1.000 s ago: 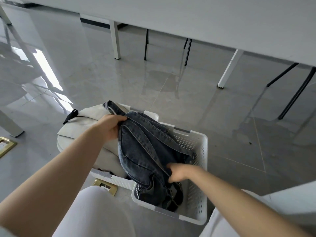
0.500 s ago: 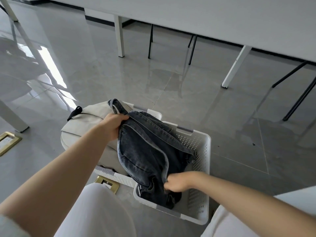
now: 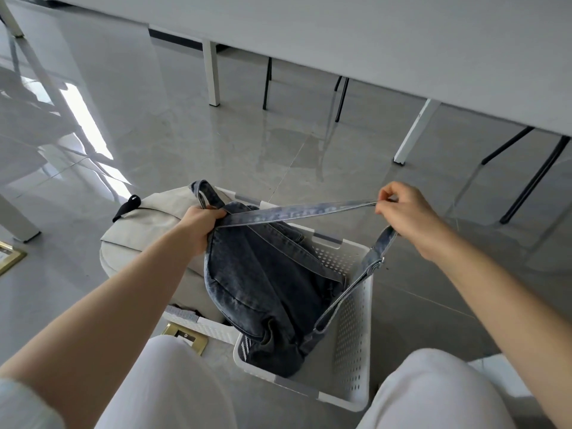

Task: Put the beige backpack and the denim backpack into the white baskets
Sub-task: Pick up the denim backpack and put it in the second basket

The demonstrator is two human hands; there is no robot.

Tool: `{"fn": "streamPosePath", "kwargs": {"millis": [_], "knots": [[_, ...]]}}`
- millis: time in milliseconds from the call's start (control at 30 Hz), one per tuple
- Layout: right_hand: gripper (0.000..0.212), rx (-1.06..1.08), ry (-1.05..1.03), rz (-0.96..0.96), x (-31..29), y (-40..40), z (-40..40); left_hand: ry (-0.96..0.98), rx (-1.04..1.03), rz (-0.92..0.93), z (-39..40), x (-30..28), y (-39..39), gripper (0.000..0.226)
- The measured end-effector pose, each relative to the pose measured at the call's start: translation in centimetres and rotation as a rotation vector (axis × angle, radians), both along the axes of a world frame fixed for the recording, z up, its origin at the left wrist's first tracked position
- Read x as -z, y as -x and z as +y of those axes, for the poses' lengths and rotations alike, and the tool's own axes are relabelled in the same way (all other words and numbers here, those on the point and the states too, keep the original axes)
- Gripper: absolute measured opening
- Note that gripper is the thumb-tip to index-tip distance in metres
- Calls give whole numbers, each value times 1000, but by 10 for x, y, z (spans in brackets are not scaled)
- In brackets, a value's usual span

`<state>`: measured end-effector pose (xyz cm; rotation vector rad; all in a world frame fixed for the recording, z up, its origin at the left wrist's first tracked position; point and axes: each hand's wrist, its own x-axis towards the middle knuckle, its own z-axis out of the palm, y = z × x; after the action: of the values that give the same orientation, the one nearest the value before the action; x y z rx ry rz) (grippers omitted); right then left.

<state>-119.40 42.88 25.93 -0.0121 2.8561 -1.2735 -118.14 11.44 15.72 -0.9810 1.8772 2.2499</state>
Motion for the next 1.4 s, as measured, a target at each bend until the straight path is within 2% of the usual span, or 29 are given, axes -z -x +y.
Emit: {"fn": "streamPosePath", "kwargs": {"millis": [67, 133, 233, 367, 433, 467, 500, 567, 633, 667, 700, 767, 833, 900, 933, 967, 1000, 1067, 1167, 1233, 1267, 1333, 1400], "knots": [[10, 127, -131, 125, 25, 4, 5, 11, 22, 9, 2, -2, 3, 9], [10, 112, -274, 106, 61, 3, 6, 16, 25, 6, 4, -4, 4, 12], [16, -77, -402, -232, 102, -5, 4, 12, 20, 5, 6, -7, 6, 20], [20, -549, -612, -625, 132, -37, -2, -9, 41, 35, 11, -10, 5, 18], [24, -676, -664, -761, 140, -48, -8, -27, 69, 51, 13, -10, 4, 18], [21, -721, -709, -722, 143, -50, -10, -28, 80, 55, 14, -12, 4, 17], [16, -775, -796, -603, 145, -51, -11, -29, 86, 56, 15, -13, 3, 14], [27, -956, -1039, -387, 149, -55, -12, -51, 98, 54, 16, -16, 3, 9], [31, -1132, -1238, -390, 150, -57, -16, -84, 138, 42, 18, -20, 2, 8], [29, -1122, -1214, -387, 145, -54, -21, -92, 164, 42, 19, -22, 1, 9], [24, -1050, -1099, -340, 137, -47, -28, -95, 187, 46, 20, -24, 1, 11], [21, -764, -736, -124, 115, -20, -45, -95, 246, 76, 25, -28, -2, 14], [34, -507, -362, 21, 91, 6, -62, -87, 349, 119, 34, -36, -7, 17], [61, -462, -128, 19, 75, 25, -73, -55, 524, 171, 47, -43, -11, 25], [71, -521, -128, -2, 72, 33, -76, -11, 618, 199, 54, -46, -14, 28], [72, -608, -173, -36, 71, 39, -75, 61, 691, 225, 62, -49, -16, 29], [60, -700, -227, -74, 69, 43, -72, 151, 731, 252, 68, -51, -18, 29], [23, -806, -371, -103, 64, 45, -63, 303, 720, 318, 78, -54, -22, 29], [18, -722, -476, -59, 52, 47, -43, 435, 602, 292, 85, -29, -38, 41], [23, -594, -480, 22, 45, 51, -27, 596, 674, 164, 85, 1, -55, 47], [26, -531, -462, 33, 44, 55, -20, 641, 719, 100, 85, 14, -62, 44], [33, -416, -404, 36, 43, 62, -12, 525, 687, 72, 83, 24, -71, 26], [38, -302, -330, 81, 48, 70, -16, 220, 611, 133, 85, 17, -75, 20]]}}
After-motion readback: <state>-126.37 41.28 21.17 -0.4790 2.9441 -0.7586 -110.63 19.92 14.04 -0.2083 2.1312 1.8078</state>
